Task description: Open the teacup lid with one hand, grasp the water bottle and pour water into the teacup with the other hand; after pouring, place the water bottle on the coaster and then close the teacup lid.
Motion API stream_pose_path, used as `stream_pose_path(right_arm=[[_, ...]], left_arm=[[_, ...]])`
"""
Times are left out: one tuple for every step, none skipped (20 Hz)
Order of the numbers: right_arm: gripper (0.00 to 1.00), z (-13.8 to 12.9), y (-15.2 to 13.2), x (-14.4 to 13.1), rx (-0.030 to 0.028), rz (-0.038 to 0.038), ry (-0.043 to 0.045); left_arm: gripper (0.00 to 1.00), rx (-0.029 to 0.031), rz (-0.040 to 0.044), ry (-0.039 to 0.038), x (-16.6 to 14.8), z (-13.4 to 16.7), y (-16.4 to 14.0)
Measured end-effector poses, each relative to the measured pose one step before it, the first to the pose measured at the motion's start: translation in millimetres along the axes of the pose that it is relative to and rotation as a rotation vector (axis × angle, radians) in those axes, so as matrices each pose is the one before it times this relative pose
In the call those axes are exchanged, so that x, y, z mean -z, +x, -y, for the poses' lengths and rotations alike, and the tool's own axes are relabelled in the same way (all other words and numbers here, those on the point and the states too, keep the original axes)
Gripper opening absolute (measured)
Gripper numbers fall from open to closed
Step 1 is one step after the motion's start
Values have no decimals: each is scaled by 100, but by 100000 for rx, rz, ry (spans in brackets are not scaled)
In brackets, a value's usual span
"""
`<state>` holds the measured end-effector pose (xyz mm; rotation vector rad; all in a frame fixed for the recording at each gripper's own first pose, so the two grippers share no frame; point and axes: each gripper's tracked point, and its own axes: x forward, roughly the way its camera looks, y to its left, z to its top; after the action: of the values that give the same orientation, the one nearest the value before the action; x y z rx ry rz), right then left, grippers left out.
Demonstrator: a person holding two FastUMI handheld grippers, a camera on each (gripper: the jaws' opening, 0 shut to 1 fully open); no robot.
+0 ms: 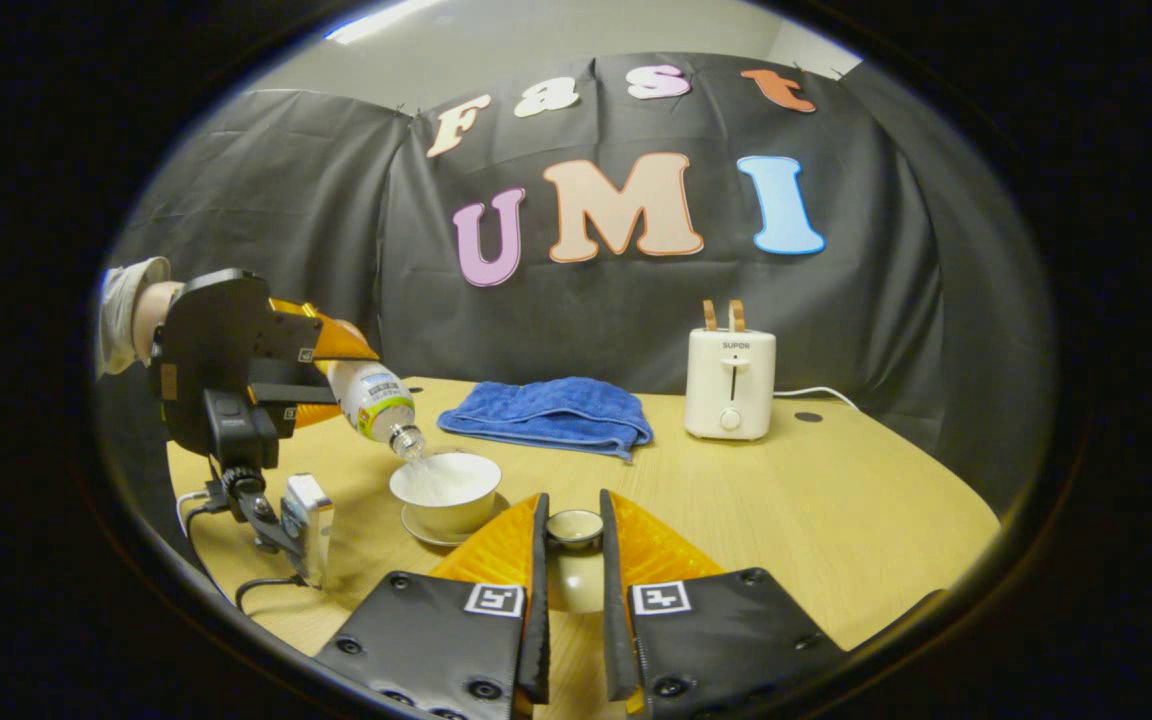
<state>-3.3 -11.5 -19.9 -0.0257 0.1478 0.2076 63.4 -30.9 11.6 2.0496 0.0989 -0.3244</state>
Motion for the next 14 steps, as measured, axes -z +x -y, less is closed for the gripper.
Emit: stream_pose_path(right_arm=[[24,13,-121,44,7,67,129],[24,-8,-32,-105,126,128,-281],[24,0,63,-62,318,240,-682],[24,-127,-62,-134,-102,244,-536],[24,-146,-23,89,-423,79,62],[27,-120,-9,1,-374,6,311],[27,94,49,-72,77,70,230],[27,49,4,16,34,-250,83],[27,52,51,122,21,-200,300],[27,8,-56,76,-67,-86,459],[24,39,-13,11,-46,-217,370],[24,45,19,-16,53,-44,127],[24,85,-8,23,68,-24,-75],[24,66,34,-61,116,129,-207]], left_arm=[[55,-413,-98,828,-11,-207,57],[55,-212,169,1274,-81,-257,-192],[55,-292,-23,1557,-139,-176,61],[55,-416,186,1451,-162,-296,-148],[55,-371,43,1214,-197,-193,46],[55,-277,401,1305,-307,-409,172],[55,-396,285,1700,-185,-279,32],[55,-131,50,1952,9,-58,-284],[55,-396,-16,1926,-59,-160,-34],[55,-61,447,1751,-97,-252,-25],[55,-87,12,1523,-117,-159,-40],[55,251,-212,1580,112,-219,3],[55,372,-414,1505,15,-92,47],[55,446,-498,1348,77,-271,121]])
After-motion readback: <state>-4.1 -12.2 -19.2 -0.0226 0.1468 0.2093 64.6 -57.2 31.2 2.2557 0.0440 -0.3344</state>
